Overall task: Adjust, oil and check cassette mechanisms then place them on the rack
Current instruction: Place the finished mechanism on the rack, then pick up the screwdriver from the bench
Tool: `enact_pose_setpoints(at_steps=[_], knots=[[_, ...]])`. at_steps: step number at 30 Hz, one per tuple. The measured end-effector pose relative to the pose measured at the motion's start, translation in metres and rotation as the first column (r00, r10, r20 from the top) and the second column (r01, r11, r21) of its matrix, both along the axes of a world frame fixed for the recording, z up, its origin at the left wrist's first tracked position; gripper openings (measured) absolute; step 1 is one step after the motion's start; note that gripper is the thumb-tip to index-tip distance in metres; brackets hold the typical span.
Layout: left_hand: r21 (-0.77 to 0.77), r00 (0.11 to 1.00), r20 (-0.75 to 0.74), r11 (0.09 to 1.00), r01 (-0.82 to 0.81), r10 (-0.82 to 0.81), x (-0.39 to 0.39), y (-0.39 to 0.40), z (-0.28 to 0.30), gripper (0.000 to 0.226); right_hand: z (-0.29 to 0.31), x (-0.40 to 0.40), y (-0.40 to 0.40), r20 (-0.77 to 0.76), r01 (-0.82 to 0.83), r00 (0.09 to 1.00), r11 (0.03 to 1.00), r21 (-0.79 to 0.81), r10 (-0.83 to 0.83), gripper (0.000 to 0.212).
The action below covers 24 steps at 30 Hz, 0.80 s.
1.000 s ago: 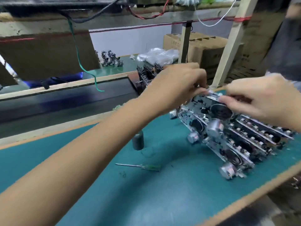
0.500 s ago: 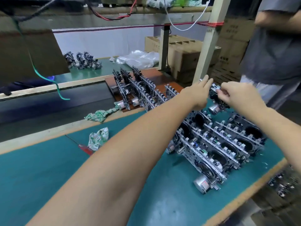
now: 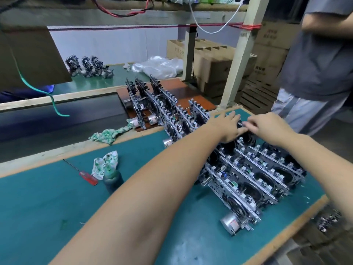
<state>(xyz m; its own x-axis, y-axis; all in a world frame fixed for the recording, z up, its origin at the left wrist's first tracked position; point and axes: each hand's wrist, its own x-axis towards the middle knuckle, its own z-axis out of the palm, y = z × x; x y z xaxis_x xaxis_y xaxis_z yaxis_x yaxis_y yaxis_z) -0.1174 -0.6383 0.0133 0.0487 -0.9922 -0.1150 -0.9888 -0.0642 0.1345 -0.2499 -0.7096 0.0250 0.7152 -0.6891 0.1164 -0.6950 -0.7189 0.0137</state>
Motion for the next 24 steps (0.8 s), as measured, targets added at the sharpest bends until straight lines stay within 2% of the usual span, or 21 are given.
enact_pose_setpoints(at_steps=[4,6,9,11,13,15,17,20,24], knots=[[-0.061,0.998,0.060,0.998,-0.006,0.010,-0.003,0.008,0.005,0.063,0.004,-0.001,0.009,-0.071,0.009,0.997,0.988,-0.156,-0.020,0.032],[-0.105,0.999,0.036,0.994,-0.009,0.013,-0.005,0.023,0.016,0.055,0.017,0.004,0.023,-0.049,0.014,0.998,0.972,-0.235,-0.027,0.029],[-0.320,1.000,0.002,0.947,0.008,-0.008,-0.003,0.069,0.036,0.041,0.033,0.009,0.069,0.160,-0.043,0.983,0.966,-0.255,0.086,0.013],[-0.469,0.999,-0.003,0.883,0.034,-0.040,0.008,0.123,0.044,0.035,0.034,0.011,0.114,0.351,-0.143,0.913,0.968,-0.204,0.209,0.008],[-0.538,0.992,-0.104,0.843,0.009,-0.077,0.021,0.186,0.046,0.030,0.029,0.015,0.166,0.504,-0.285,0.808,0.951,-0.121,0.306,0.009],[-0.526,0.966,-0.249,0.847,-0.074,-0.071,0.035,0.251,0.039,0.030,0.019,0.027,0.215,0.603,-0.447,0.715,0.895,0.006,0.353,0.009],[-0.463,0.928,-0.373,0.865,-0.194,0.008,0.047,0.310,0.023,0.031,0.002,0.046,0.256,0.630,-0.574,0.679,0.807,0.137,0.376,0.009],[-0.349,0.835,-0.507,0.834,-0.427,0.215,0.061,0.389,-0.010,0.028,-0.029,0.082,0.312,0.539,-0.698,0.677,0.669,0.254,0.501,0.012],[-0.252,0.700,-0.555,0.712,-0.656,0.449,0.067,0.488,-0.048,0.017,-0.065,0.122,0.385,0.344,-0.815,0.579,0.515,0.266,0.740,0.025]])
